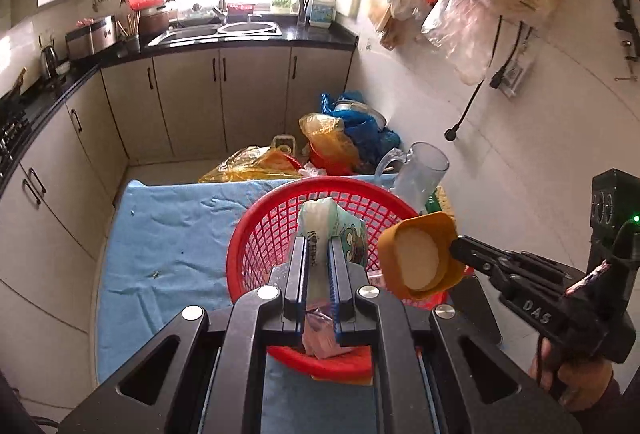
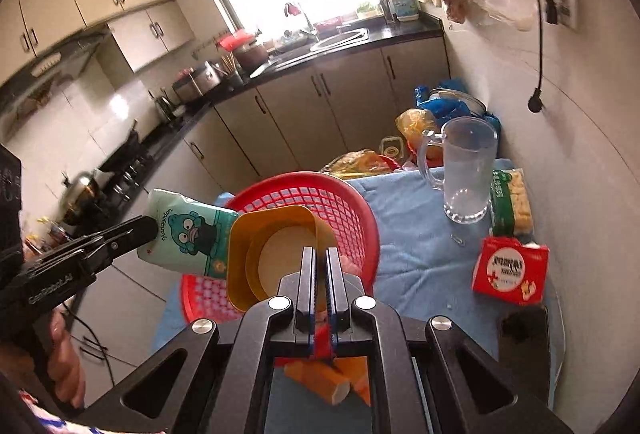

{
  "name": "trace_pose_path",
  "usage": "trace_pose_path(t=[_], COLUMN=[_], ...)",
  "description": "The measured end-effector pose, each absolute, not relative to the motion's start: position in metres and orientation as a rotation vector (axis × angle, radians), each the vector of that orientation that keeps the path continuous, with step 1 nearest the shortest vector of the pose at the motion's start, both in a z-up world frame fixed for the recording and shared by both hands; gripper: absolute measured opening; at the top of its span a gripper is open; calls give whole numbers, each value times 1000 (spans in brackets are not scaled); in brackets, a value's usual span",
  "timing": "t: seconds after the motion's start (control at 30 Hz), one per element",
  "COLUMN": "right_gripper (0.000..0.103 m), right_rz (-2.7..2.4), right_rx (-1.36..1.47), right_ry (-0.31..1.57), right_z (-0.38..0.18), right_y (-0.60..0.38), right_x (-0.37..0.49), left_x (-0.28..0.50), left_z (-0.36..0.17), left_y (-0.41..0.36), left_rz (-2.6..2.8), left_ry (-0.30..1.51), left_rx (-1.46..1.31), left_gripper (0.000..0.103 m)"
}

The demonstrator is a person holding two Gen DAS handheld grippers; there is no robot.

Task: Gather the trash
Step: 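Open both tools to drop the packet and container into the basket, then move both tools toward the two orange boxes beside the basket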

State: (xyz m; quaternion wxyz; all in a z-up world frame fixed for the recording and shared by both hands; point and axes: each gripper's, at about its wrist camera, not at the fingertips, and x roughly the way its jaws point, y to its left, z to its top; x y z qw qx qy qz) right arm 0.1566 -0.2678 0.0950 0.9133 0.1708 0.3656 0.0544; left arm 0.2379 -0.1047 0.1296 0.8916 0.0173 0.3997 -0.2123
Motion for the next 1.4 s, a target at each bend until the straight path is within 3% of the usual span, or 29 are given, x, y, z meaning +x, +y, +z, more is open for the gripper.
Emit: trace_pose_path(t=[0.23,0.3,0.4,0.57,0.83,0.97,1.17,1.4], right_gripper=[7,7,23,28,38,41,45,45], right_rz=[107,111,114,117,120,113,86,115], right_rx=[335,341,348,358,371,378,386,433], right_ry=[784,780,780,773,738,726,754,909], right_z=[78,78,77,79,93,97,79,8], right_y=[-260,-258,-259,-261,-273,-283,-299,-296], right_x=[186,189,193,191,158,133,91,75], left_x=[251,249,244,228,192,168,133,101], left_z=[121,122,129,145,165,162,114,50], left_y=[-104,-103,-101,-84,-37,-17,8,33], left_rz=[-451,-458,-456,-422,-309,-244,-147,-94], left_ry=[837,833,813,779,736,726,842,1004], left_rx=[23,33,40,13,-76,-101,-133,-219], left_gripper=[12,22,37,48,56,68,69,69])
